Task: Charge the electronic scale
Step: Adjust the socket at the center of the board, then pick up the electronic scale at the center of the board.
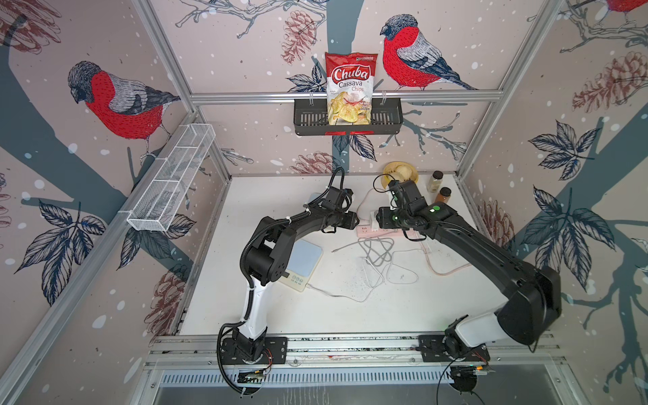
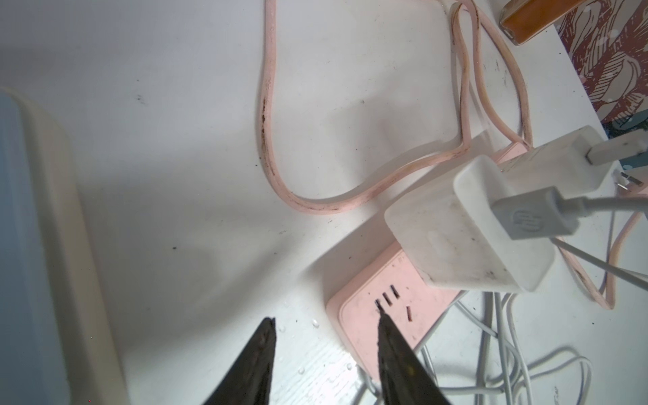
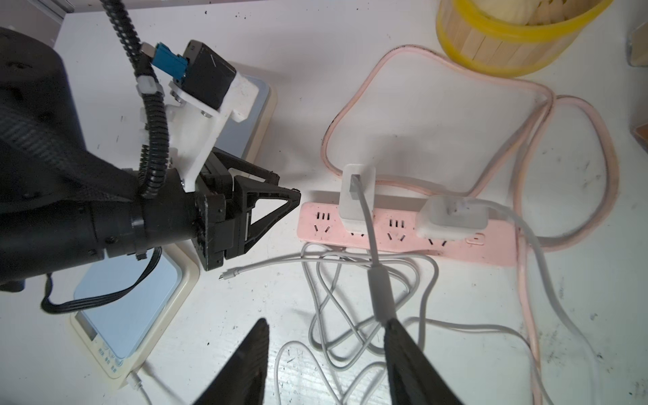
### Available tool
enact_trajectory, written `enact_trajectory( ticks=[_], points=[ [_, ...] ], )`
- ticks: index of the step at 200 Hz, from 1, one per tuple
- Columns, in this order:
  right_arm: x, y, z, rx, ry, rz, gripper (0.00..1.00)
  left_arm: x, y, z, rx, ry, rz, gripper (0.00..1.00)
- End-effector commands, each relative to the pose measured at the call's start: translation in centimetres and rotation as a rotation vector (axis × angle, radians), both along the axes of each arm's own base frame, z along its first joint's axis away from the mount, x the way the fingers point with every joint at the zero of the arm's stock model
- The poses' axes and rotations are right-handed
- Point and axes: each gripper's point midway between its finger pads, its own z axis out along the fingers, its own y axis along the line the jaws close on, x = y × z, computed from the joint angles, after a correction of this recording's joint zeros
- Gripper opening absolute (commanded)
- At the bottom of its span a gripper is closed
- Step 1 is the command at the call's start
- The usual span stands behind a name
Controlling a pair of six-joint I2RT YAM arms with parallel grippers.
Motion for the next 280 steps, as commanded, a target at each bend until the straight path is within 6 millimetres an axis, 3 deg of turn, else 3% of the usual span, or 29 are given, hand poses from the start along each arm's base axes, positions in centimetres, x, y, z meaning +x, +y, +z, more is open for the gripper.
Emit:
enact_trajectory(
  ticks=[1, 36, 109, 131, 151, 186, 208, 224, 242, 280],
  points=[
    [0.6, 1.5, -0.7, -0.032, 0.001, 0.001, 0.54, 0.7, -0.5, -0.6, -0.010, 0.006, -0.004, 0.42],
    [0.9, 3.3, -2.2, -0.083, 0.029, 0.026, 0.54, 1.8, -1.9, -2.2, -0.049, 0.044, 0.015, 0.41],
    [1.2, 3.1, -2.1, -0.035, 0.003, 0.019, 0.55, 6.9, -5.9, -4.2, -0.139, 0.045, 0.020, 0.40],
    [0.7, 2.8, -2.7, -0.040, 0.002, 0.028, 0.54, 8.5, -6.8, -2.9, -0.182, 0.019, 0.025, 0.40],
    [0.0, 2.9, -3.4, -0.054, -0.007, 0.072, 0.52, 9.0, -6.2, 0.0, -0.199, -0.024, 0.031, 0.42],
    [-1.9, 6.4, -4.9, -0.111, -0.060, 0.295, 0.49, 7.5, -1.5, 5.6, -0.193, -0.114, 0.056, 0.45],
    [-1.6, 8.5, -5.8, -0.146, -0.099, 0.357, 0.50, 6.2, 3.7, 6.7, -0.127, -0.128, 0.124, 0.48],
    [0.9, 9.1, -6.2, -0.103, -0.075, 0.240, 0.55, 6.0, 8.3, 6.3, -0.047, -0.116, 0.204, 0.52],
    [3.1, 11.0, -7.3, 0.003, 0.011, 0.149, 0.56, 5.9, 12.9, 4.5, 0.020, -0.063, 0.269, 0.58],
    [6.4, 15.7, -10.6, 0.124, 0.107, 0.061, 0.56, 6.9, 18.5, 1.6, -0.025, 0.035, 0.343, 0.61]
  ],
)
